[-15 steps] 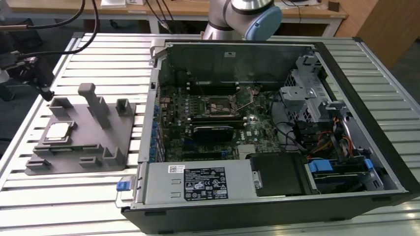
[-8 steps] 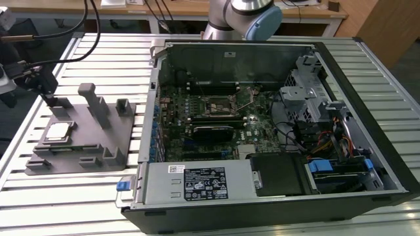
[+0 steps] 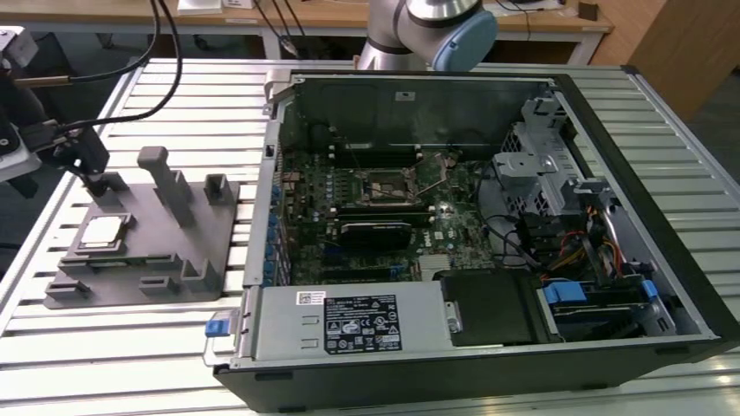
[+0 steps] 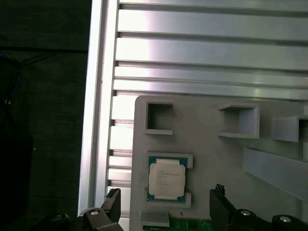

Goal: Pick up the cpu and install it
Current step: 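Pick up the cpu and move it towards the insertion slot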

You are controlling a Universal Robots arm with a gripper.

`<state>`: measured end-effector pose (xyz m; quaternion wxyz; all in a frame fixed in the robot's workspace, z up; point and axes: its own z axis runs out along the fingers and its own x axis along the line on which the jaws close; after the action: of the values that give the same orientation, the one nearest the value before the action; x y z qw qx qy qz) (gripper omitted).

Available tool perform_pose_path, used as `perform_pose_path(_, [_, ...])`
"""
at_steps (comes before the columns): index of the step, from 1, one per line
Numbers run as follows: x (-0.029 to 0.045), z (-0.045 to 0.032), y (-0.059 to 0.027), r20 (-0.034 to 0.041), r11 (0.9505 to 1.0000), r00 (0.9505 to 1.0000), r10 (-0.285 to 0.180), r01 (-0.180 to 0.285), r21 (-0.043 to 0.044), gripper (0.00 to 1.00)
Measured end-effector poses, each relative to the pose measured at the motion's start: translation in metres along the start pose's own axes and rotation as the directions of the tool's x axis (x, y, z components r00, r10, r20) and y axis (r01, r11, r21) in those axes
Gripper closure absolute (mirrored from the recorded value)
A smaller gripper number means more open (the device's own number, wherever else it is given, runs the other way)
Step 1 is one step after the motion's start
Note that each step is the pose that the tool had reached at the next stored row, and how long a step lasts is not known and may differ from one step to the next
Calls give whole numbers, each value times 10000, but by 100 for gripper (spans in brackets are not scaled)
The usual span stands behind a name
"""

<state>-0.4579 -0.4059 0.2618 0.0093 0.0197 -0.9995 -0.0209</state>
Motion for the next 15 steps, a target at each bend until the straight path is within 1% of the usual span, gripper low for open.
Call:
perform_pose_path(4, [-4, 73, -16, -4, 9999, 9999, -109, 109, 2, 18])
perform_pose_path(9, [-13, 157, -28, -5, 9999, 9999, -127, 127, 2, 18])
perform_pose_path(15, [-13, 201, -43, -5, 9999, 9999, -134, 134, 3, 18])
